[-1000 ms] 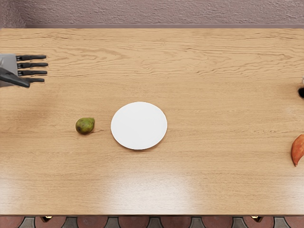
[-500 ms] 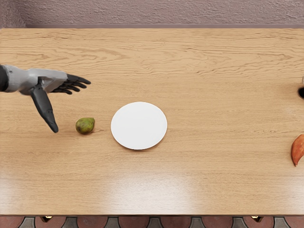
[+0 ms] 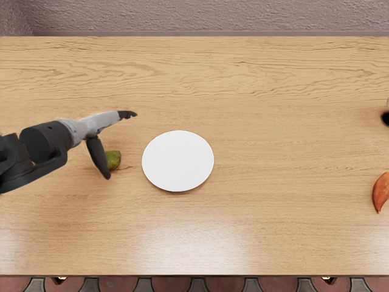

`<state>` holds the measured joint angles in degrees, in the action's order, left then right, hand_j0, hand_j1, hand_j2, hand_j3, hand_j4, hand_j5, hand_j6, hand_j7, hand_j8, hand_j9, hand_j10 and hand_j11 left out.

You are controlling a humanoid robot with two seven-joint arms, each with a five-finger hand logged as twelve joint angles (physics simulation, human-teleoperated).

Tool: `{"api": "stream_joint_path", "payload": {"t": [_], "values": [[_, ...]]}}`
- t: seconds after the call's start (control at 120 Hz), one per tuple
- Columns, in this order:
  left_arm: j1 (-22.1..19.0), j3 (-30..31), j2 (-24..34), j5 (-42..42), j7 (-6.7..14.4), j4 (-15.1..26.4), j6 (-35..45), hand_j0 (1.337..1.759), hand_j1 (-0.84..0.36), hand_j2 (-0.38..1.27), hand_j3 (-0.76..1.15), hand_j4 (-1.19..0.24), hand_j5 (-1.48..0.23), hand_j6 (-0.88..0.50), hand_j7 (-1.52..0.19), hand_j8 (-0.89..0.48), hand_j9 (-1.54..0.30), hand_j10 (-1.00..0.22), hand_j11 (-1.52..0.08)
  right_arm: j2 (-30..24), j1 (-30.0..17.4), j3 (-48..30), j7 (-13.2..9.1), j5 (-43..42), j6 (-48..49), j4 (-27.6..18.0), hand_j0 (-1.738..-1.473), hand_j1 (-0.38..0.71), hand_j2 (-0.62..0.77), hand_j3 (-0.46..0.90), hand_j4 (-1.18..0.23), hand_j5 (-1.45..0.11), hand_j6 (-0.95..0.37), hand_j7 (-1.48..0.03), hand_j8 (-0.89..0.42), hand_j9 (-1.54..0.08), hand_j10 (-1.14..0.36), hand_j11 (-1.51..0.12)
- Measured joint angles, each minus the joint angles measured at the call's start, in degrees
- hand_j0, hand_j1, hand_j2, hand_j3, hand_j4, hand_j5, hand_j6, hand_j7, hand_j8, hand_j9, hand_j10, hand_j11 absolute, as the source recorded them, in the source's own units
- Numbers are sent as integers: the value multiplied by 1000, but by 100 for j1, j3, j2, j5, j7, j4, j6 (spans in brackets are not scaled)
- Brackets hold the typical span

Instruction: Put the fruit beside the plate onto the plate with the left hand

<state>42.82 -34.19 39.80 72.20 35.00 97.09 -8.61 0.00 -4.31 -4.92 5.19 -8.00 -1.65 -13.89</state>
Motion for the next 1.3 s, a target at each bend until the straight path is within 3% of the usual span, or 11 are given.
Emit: {"api": "stream_joint_path", "payload": {"t": [0.242,0.458,0.917,1.3], "values": [[-5,258,-77,68,0,-32,802,1658,274,15,0,-67,-83,-68,-83,-68,-83,-67,-83,0,0,0,0,0,2,0,-1658,-331,-3,0,-15,-20,-15,-20,-15,-20,-15,-20],[-44,427,-151,79,0,-460,1105,1658,231,23,0,-104,-131,-105,-131,-105,-131,-104,-131,0,0,0,0,0,2,0,-1658,-331,-3,0,-15,-20,-15,-20,-15,-20,-15,-20],[-177,531,-405,72,0,-662,1246,1658,-71,78,0,-356,-459,-357,-459,-357,-459,-356,-459,0,0,0,0,0,1,0,-1658,-331,-3,0,-15,-20,-15,-20,-15,-20,-15,-20],[-173,537,-224,47,0,-775,1232,1658,-219,125,0,-469,-611,-469,-611,-469,-611,-469,-611,0,0,0,0,0,2,0,-1658,-331,-3,0,-15,-20,-15,-20,-15,-20,-15,-20]]}}
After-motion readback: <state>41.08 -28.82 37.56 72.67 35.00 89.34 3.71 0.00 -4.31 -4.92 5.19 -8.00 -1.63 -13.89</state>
